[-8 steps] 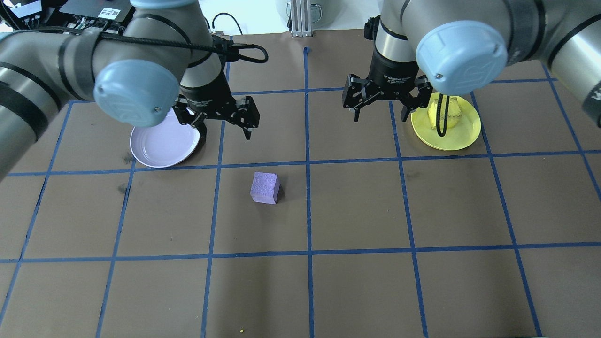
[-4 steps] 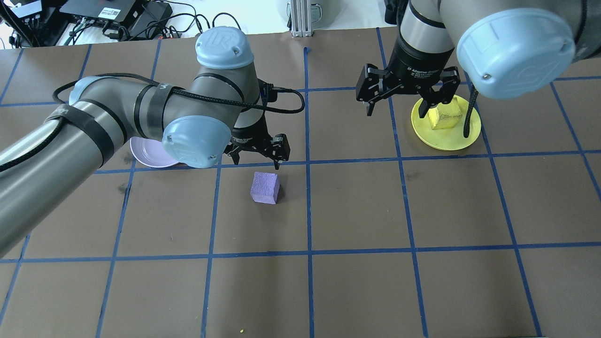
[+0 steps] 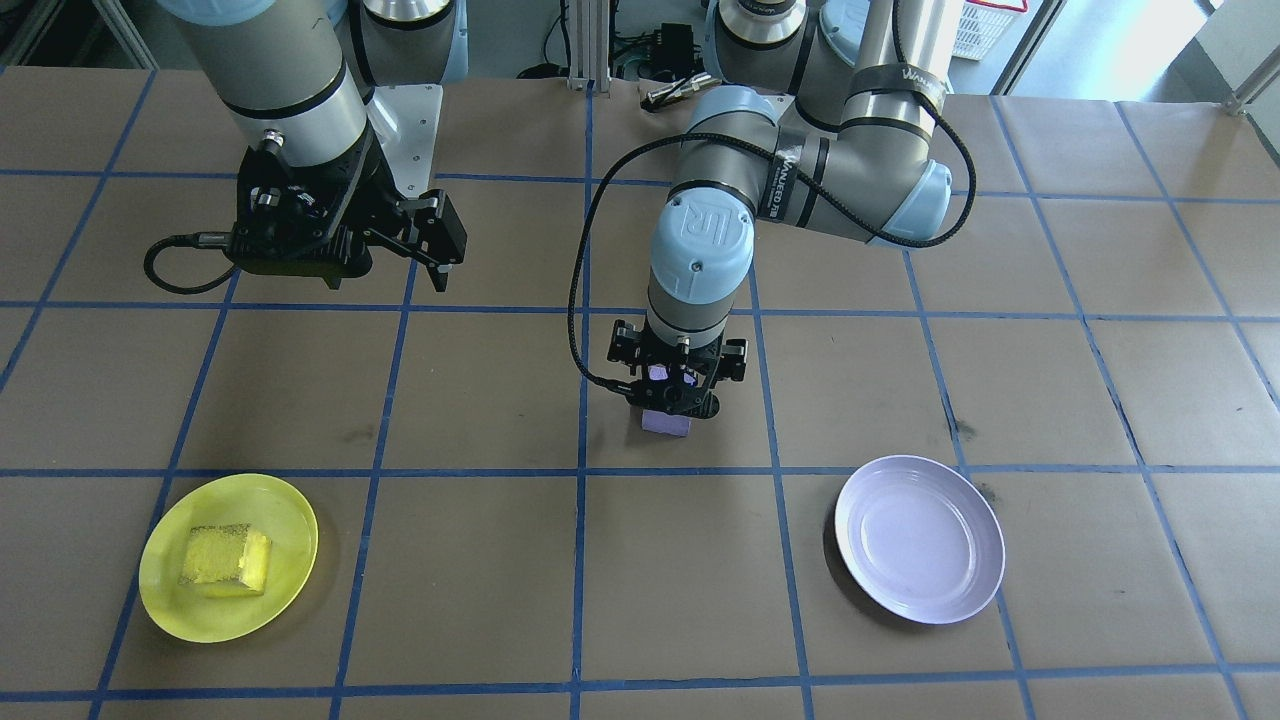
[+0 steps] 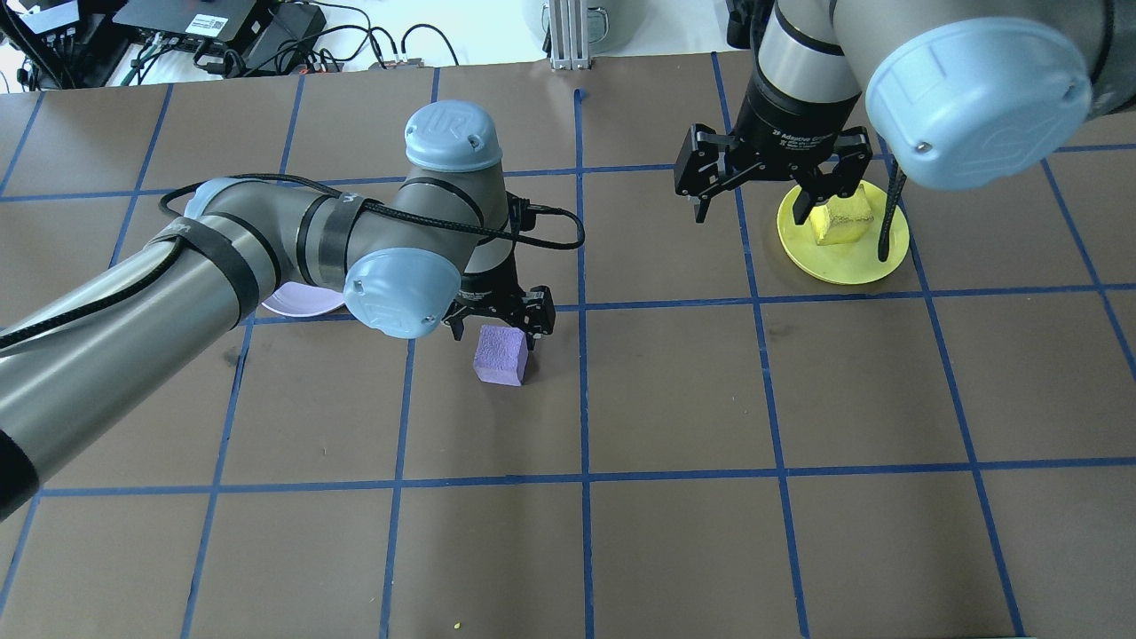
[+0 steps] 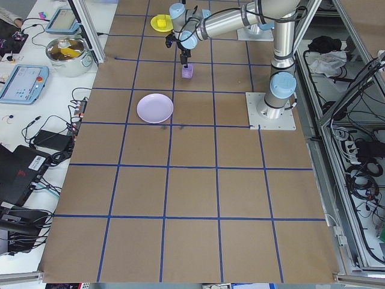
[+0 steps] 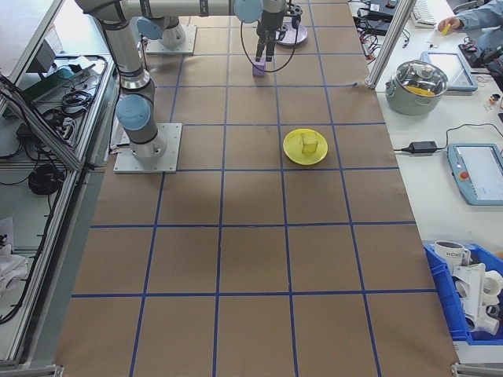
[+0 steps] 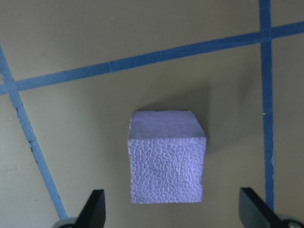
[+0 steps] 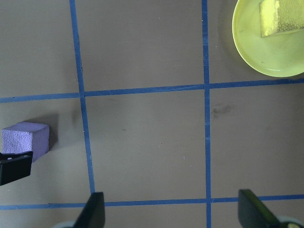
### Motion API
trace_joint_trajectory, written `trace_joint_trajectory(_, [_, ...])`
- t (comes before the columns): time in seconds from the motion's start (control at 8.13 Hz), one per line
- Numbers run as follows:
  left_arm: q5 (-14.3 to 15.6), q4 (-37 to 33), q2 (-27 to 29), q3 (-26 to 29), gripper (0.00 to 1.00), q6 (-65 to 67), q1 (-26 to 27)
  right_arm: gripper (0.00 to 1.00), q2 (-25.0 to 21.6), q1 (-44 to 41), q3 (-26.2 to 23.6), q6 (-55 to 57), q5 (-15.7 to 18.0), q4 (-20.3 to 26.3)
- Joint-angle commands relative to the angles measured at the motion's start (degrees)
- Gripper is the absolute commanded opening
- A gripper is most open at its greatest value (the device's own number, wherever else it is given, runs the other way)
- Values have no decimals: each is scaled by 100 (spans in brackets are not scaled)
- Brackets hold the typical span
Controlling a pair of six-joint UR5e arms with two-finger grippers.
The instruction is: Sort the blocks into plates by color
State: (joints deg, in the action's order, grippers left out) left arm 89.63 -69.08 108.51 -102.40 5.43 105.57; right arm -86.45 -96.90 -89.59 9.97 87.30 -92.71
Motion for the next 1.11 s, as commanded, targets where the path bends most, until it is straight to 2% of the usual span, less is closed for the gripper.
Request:
trace_joint_trajectory(0.0, [2,79,415,-17,100,19,25,100,-4,4,3,-22,-19,-19])
trace_joint_trajectory(0.37, [2,96,575,-9,99,45,25,100,-4,4,-6,-30,-20,25])
trace_joint_trajectory(0.49, [-7,105,566,9,46,37,17,100,-4,4,-14,-30,-20,25])
trace_joint_trajectory(0.61, [-16,96,558,35,0,37,-1,100,-4,4,-14,-30,-20,16])
trace_joint_trajectory(0.74, [19,-17,531,70,0,46,-62,100,-4,4,-6,-30,-20,16])
trace_joint_trajectory(0.86, [20,-670,392,105,0,37,-106,100,-4,4,-6,-30,-20,16])
trace_joint_trajectory(0.98, [46,-938,199,375,0,11,-298,100,-4,4,-6,-30,-29,7])
